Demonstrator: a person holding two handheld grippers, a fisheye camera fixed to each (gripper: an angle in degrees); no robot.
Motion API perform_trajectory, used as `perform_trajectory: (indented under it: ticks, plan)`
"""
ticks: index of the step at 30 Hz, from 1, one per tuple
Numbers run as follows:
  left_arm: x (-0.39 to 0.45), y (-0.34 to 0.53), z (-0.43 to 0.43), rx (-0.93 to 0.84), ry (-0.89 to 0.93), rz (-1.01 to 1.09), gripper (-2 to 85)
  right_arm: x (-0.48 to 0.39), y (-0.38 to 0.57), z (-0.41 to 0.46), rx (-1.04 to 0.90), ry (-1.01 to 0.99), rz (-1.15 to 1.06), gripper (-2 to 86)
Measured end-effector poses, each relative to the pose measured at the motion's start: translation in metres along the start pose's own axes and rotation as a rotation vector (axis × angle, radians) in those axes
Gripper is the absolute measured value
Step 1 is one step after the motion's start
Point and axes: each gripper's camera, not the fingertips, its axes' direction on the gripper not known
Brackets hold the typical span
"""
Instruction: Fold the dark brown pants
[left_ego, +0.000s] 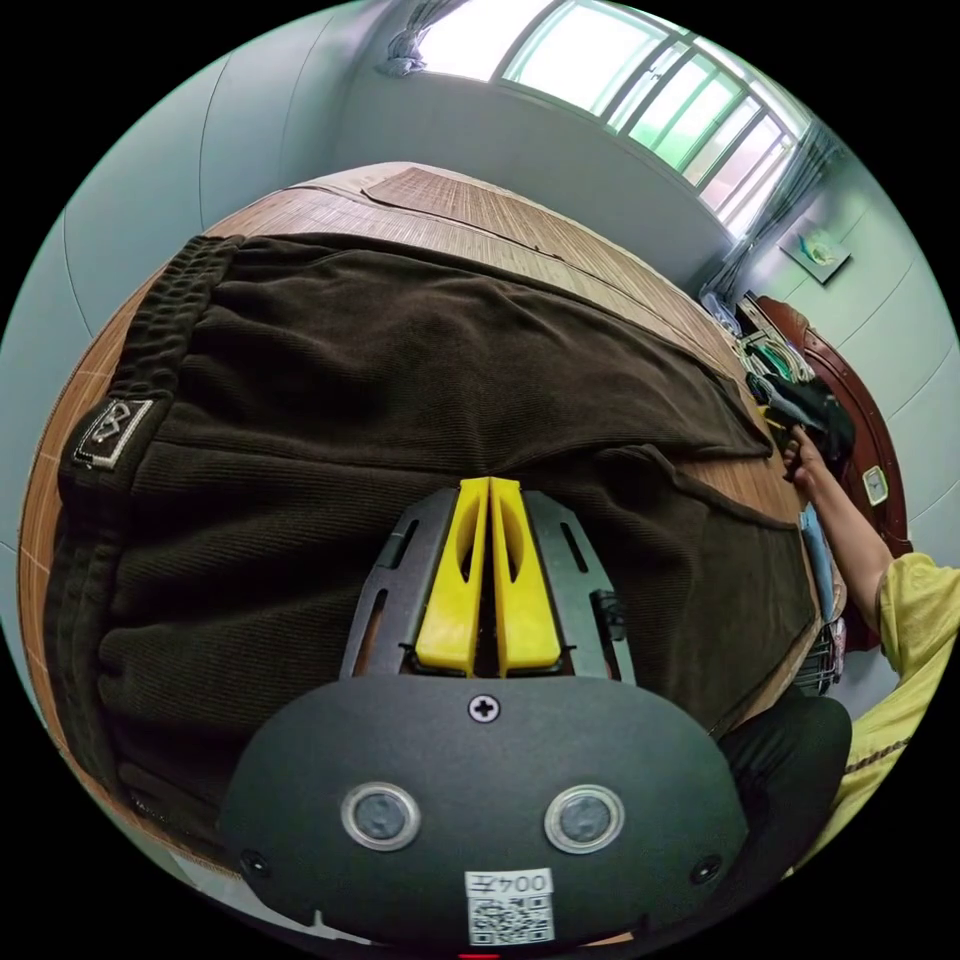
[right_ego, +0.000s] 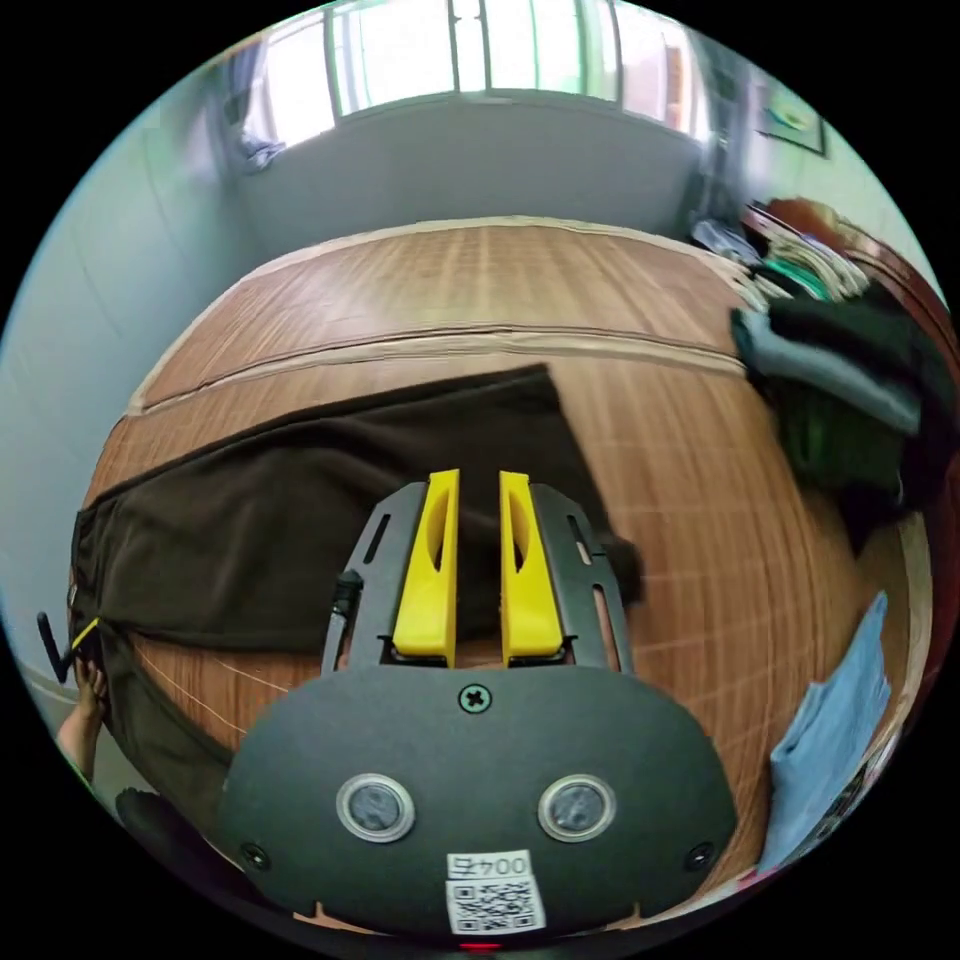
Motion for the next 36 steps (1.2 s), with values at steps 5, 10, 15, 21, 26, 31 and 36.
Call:
perform_trajectory:
  ticks: [5, 10, 15, 21, 26, 31, 36]
  plan:
    - [0.001, -0.002, 0.000, 0.000, -0.020, 0.008, 0.9, 0.073, 0.000, -0.018, 0.037, -0.034, 0.132, 6.9]
    - [-0.001, -0.003, 0.000, 0.001, -0.011, 0.004, 0.8, 0.042, -0.047, 0.016, -0.013, -0.028, 0.051, 7.5]
    - [-0.003, -0.004, 0.000, 0.003, -0.001, 0.000, 0.7, 0.028, -0.090, 0.048, -0.062, 0.029, 0.057, 9.3]
    - [-0.005, -0.005, 0.000, 0.003, 0.007, -0.004, 0.6, 0.015, -0.102, 0.060, -0.123, 0.143, -0.011, 0.7]
    - [-0.006, -0.006, -0.001, 0.003, 0.009, -0.005, 0.7, 0.025, -0.118, 0.051, -0.093, 0.126, 0.028, -0.1]
    - [-0.008, -0.006, -0.001, 0.003, 0.014, -0.007, 0.8, 0.047, -0.119, 0.036, -0.043, -0.074, 0.106, 7.7]
    - [-0.008, -0.005, -0.003, 0.004, 0.015, -0.007, 0.9, 0.030, -0.109, 0.031, -0.089, -0.084, -0.009, 9.1]
